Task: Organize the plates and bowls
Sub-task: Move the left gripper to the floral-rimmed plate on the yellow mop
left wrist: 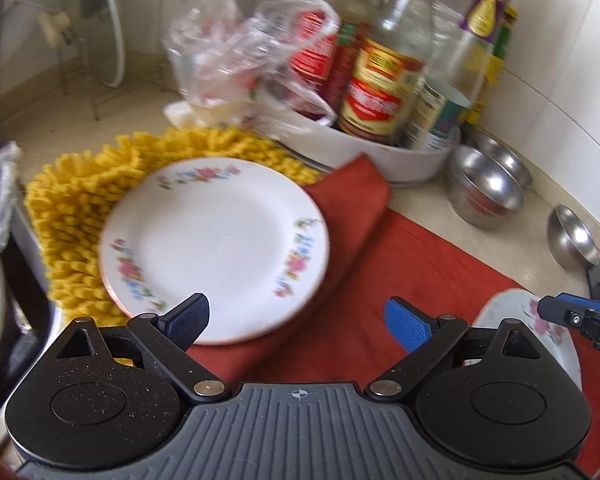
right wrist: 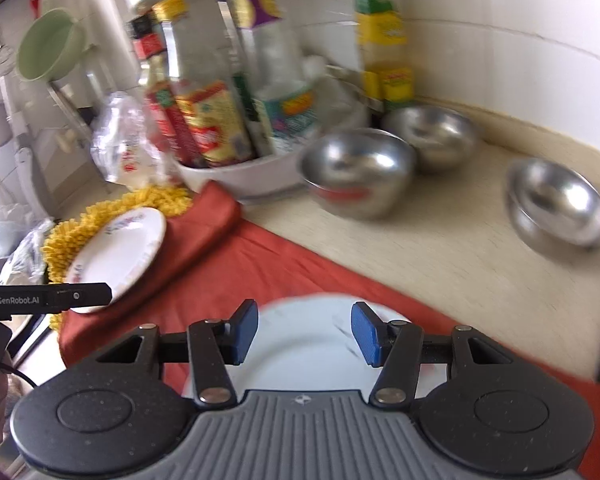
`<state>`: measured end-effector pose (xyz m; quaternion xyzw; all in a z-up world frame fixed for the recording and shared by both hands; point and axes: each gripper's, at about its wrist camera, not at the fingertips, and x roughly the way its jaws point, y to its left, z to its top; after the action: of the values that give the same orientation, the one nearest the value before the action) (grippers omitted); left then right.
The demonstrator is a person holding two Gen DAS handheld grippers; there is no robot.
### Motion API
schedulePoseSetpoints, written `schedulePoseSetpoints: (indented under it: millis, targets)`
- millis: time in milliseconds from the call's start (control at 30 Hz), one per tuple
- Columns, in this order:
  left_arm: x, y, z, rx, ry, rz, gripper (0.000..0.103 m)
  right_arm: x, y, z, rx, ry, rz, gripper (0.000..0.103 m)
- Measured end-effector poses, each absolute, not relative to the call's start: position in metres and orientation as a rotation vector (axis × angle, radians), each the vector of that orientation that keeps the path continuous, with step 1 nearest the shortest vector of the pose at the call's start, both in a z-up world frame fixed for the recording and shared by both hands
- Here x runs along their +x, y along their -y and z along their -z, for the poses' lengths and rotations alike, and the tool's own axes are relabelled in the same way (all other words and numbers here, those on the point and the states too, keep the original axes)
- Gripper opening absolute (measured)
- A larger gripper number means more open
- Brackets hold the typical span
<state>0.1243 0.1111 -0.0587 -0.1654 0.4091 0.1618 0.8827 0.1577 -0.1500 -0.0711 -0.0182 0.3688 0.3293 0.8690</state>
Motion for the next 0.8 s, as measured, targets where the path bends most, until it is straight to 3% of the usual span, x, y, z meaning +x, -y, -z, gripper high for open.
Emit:
schedulePoseSetpoints:
  millis: [467,800]
  targets:
    - [0.116,-0.184,0.040,-0.327,-0.795,-0.470,0.099,0.166,0.055,0.049,-0.096,-0.702,-0.845,0.051]
    - [0.130,-0.217,0.061,-0.376,-0.850,-0.439,0.099,0.175,0.011,0.055,-0.107,-0.736,-0.869,0.051]
